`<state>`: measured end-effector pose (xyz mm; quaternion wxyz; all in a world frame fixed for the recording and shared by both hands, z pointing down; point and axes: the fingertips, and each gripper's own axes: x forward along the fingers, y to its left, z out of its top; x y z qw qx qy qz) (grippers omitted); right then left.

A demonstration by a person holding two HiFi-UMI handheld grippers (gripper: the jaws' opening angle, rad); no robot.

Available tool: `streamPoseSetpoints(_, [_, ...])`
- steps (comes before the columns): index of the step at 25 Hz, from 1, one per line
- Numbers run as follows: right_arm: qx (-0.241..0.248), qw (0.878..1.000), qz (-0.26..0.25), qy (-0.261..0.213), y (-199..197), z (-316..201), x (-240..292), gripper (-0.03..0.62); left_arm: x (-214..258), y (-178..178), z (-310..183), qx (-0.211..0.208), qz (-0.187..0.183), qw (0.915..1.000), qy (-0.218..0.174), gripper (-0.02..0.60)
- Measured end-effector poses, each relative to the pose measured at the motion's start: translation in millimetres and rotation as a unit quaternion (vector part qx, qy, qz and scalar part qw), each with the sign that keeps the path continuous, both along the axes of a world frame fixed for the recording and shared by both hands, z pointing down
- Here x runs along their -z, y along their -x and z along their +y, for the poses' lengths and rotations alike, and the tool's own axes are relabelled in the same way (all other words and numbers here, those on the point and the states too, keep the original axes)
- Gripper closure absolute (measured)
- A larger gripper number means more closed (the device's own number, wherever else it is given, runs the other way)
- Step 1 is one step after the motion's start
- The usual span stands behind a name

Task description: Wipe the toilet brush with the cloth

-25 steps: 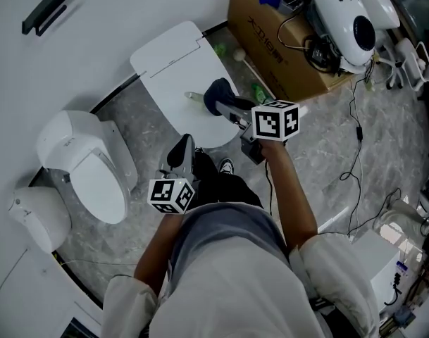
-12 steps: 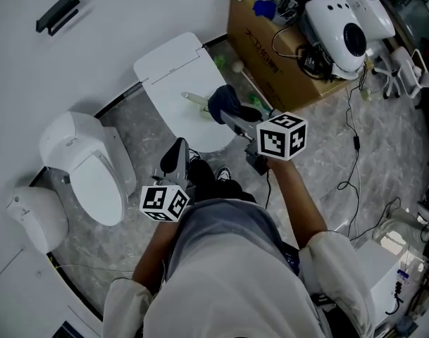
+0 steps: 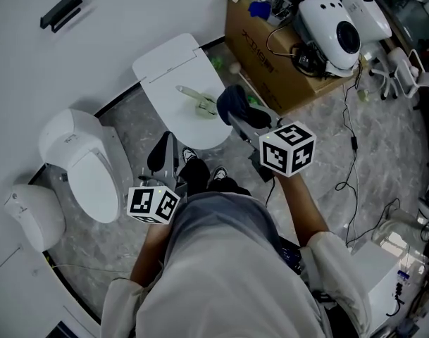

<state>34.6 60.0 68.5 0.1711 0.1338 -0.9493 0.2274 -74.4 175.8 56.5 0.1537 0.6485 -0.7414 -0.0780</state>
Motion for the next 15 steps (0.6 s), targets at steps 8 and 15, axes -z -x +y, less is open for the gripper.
streamPoseSetpoints(8, [-0.03,0.997,0.017,-0.064,-37.5,6.1,16.9,0.511,20.8,0.1,12.7,0.025,-0.032,0.9991,-0.013,0.581])
streamPoseSetpoints(15, [-0.059,0.992,0.012,-0.11,-62.0,20.7,29.9,0.514,46.7,-3.0,27.7,0.037,-0.065,0.997,-0.022,0.581])
